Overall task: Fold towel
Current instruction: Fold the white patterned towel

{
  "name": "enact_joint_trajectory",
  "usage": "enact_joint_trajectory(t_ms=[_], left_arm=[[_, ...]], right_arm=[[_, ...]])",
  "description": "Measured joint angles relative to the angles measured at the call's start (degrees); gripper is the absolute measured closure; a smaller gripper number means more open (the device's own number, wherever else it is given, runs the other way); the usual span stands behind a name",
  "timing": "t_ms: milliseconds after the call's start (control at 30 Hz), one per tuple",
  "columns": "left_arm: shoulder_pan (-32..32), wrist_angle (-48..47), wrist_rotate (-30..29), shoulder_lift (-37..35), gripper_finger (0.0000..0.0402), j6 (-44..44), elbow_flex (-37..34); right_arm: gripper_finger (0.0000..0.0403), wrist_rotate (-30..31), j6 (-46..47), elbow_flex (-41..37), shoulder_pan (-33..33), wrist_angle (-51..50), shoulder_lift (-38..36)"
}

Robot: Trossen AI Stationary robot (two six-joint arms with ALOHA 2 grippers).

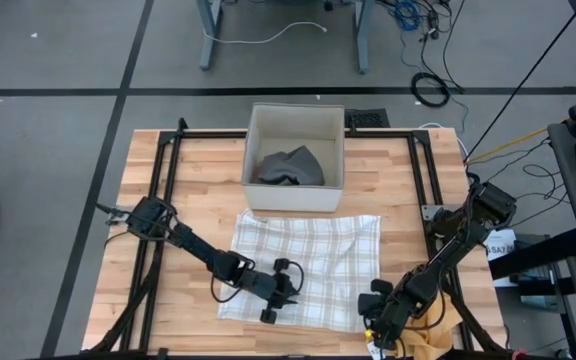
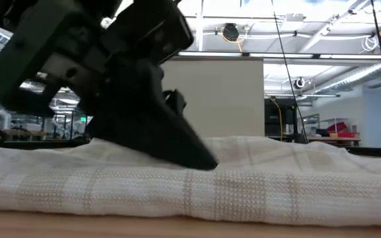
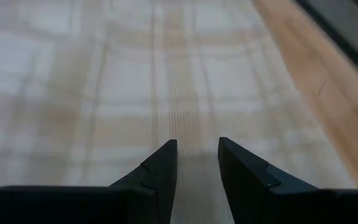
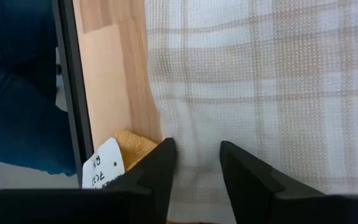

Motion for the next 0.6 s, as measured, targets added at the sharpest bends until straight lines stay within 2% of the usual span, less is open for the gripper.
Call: enact_joint_trajectory(t_ms=[300,433,600], left_arm=[[-0.4,-2.7,-0.3,0.0,0.0278,-0.8,0.1],[-0.4,-3.2,-0.3,0.0,0.0278,-1.0,0.1],[-0.4,-3.5,-0.3,-0.1,0.0278,-1.6,0.1]], right_arm=[[0.0391,-1.6,-3.9,0.2,0.0,1.2,2.3],[0.0397,-1.9,-4.9,1.5,0.0,-1.0,2.0],[0.04,-1.9,-8.0,10.0,0.2,-14.7,1.5]])
